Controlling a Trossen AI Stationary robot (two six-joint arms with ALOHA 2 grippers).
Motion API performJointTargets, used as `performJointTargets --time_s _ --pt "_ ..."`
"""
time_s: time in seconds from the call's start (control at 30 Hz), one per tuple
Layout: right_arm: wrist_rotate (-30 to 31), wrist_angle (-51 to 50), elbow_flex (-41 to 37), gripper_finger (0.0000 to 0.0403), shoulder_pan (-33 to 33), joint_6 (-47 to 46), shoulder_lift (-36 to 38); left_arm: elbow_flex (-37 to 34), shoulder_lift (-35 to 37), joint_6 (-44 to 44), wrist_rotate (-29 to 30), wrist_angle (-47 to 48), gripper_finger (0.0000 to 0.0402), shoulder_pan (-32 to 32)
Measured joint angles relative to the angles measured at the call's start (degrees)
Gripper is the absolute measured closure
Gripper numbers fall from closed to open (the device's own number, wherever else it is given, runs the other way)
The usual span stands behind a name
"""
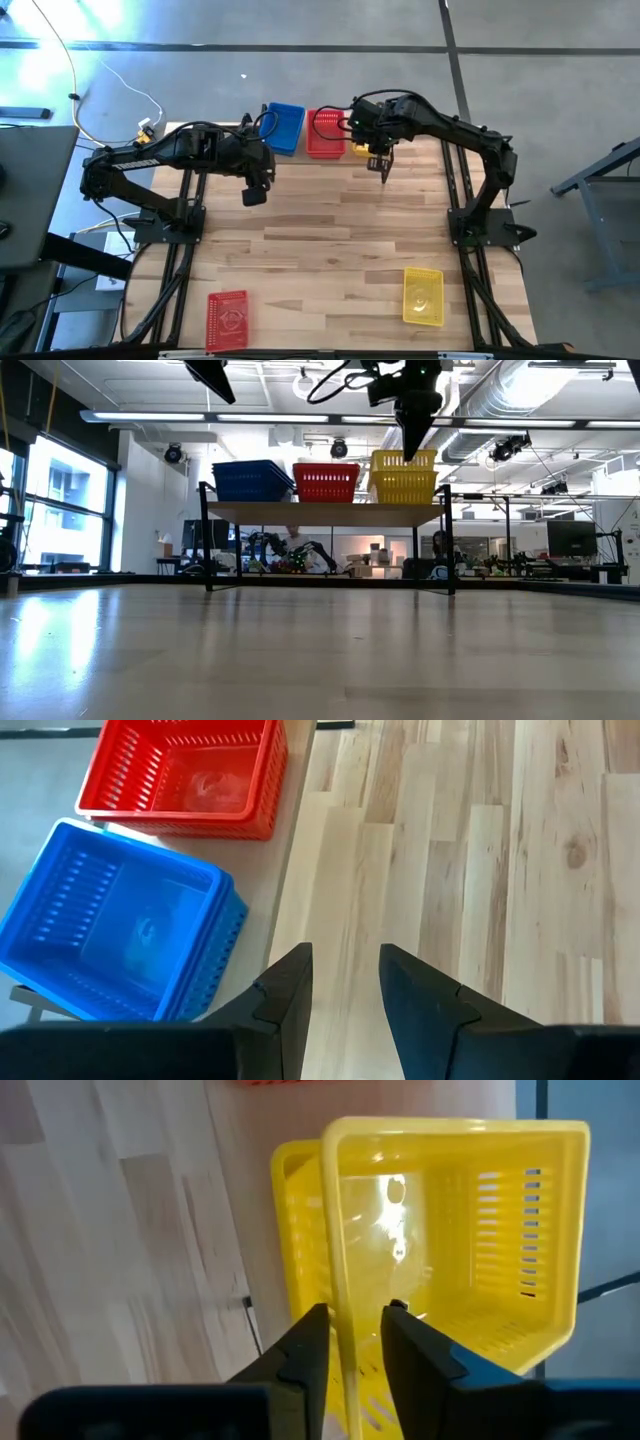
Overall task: Stack baskets on shelf by color
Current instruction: Stack the top yellow bin on top of the yellow bin on the shelf
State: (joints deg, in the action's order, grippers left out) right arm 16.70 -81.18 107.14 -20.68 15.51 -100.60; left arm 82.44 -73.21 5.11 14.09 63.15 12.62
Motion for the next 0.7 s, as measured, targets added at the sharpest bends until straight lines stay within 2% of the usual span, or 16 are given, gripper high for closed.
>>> performJointTargets --time_s 0.1,0.33,0.7 --pt "-0.29 -0.84 0.95 0.0312 0.23 -0.15 0.00 0.02 0.00 -1.78 -0.44 -0.02 0.0291 -0.02" --pt "-0.74 -5.31 5.83 0.0308 1.18 -3.22 0.02 0.02 0.00 -4.87 -6.26 1.19 0.0291 -0.48" --pt "1.48 -2.05 7.42 0.0308 0.71 -7.83 -0.45 0.02 0.00 -9.49 -6.12 6.52 0.0291 -6.07"
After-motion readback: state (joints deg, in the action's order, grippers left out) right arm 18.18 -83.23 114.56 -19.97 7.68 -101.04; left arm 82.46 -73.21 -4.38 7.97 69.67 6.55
